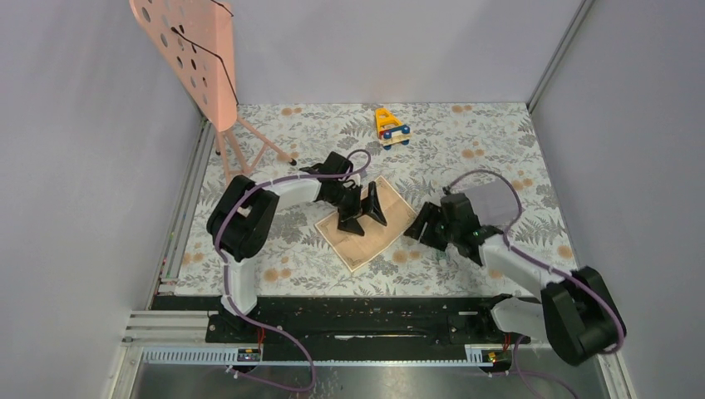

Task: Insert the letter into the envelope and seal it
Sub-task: Fold the letter at the center of the board.

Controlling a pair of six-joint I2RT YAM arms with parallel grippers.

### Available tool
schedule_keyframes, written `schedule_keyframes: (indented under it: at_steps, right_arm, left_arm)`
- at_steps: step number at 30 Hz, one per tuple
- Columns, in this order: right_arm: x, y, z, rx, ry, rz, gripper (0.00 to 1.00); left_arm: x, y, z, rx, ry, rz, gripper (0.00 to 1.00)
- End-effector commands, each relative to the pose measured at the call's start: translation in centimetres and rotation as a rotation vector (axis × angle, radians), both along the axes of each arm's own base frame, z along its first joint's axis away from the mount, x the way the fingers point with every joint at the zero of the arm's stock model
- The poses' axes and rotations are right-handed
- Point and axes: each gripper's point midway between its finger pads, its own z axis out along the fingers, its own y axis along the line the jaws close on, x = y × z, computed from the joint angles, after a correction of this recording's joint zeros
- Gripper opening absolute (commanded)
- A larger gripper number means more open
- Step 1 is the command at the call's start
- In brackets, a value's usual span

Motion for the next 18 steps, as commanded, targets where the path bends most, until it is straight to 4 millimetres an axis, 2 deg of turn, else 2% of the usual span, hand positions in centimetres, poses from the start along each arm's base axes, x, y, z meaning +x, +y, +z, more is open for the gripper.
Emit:
schedule_keyframes:
  at_steps: [1,4,8,10,12,14,16,18]
  right_arm:
    - [4.1,0.7,2.3,-0.122,0.019,0.069,0.67]
    - [5.9,1.0,2.7,-0.168,0.030,0.078,0.69]
    - [8.1,0.3,3.8,-0.184,-0.063,0.056,0.82]
    - [9.3,-0.1,3.9,-0.190,-0.045,0.069,0.87]
    - [10.5,0.0,3.6,-0.186,-0.025,0.113,0.90]
    - [11.5,0.8,3.4,-0.180,-0.002,0.185,0.93]
    - [12.7,2.1,3.6,-0.149,0.014,0.265,0.93]
    - [13.2,3.6,3.0,-0.071,0.062,0.315,0.93]
  left_arm:
    - [0.2,1.0,5.1,-0.009,-0.163,-0.050,0.95]
    - [-0.5,3.2,4.9,0.097,-0.203,-0.067,0.95]
    - [-1.5,5.0,4.8,0.143,-0.231,-0.056,0.96]
    - [-1.7,6.0,3.8,0.182,-0.221,-0.034,0.96]
    - [-2.0,7.2,1.8,0.244,-0.208,-0.018,0.96]
    - [-1.7,8.7,-0.3,0.328,-0.203,0.004,0.96]
    - [-1.7,9.2,-1.1,0.345,-0.192,0.012,0.96]
    - [-1.7,9.0,-1.3,0.332,-0.186,0.011,0.97]
